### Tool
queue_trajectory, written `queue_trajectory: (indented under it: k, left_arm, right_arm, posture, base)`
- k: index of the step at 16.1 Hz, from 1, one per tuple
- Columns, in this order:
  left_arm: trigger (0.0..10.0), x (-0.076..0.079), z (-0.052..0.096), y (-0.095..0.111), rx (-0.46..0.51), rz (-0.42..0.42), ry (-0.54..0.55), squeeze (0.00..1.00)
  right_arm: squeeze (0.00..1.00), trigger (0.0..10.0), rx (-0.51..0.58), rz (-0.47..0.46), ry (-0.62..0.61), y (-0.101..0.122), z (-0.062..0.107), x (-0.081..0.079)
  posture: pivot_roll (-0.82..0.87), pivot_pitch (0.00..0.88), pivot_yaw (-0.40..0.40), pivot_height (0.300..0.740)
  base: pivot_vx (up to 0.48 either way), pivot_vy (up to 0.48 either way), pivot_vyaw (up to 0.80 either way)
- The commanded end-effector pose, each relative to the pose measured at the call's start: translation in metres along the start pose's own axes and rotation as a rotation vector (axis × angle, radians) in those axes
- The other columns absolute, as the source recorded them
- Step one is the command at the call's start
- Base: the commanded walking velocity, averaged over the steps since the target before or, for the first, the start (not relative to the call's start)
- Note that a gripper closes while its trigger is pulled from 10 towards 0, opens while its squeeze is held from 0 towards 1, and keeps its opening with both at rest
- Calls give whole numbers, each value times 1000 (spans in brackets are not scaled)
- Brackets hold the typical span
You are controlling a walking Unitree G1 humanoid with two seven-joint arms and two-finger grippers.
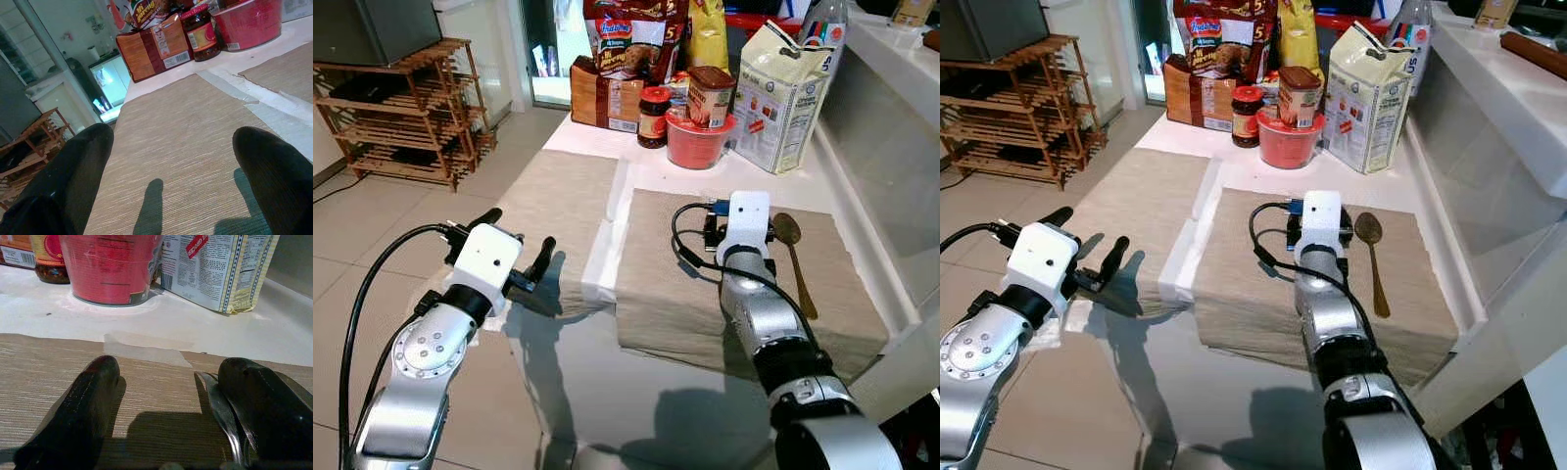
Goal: Setting the table
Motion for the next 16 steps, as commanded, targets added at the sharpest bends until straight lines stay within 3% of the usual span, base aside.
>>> queue_trajectory:
  k: [1,7,12,16]
  left_arm:
    - [10000,-3,-1,5,20,-13,2,0]
    - [10000,-2,-2,7,25,-16,3,0]
    - [10000,0,-1,7,25,-13,-2,0]
    - [10000,0,0,7,24,-14,-5,0]
  right_arm:
    - [0,10000,-10,-12,-3,-1,1,1]
    - [0,10000,111,18,27,23,0,-2]
    - [0,10000,57,20,-1,11,-1,8]
    - [0,10000,14,54,-82,-2,-2,28]
  posture:
    - [128,0,-16,736]
    - [123,0,-17,736]
    - [121,0,-15,736]
    - [122,0,-14,736]
  base:
    - [0,0,0]
    - [0,0,0]
    - [0,0,0]
    - [0,0,0]
Point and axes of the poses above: a point about 5 cm out from each wrist's last joint towards the gripper, its own z axis pointing back from the gripper into the wrist, its own y axis along the axis of the wrist's last joint, x = y × z, the point moved 3 cm from there along -z, pointing out of the wrist towards the gripper, and after that the axes turned 15 degrees about -z, right-handed, at the moved point
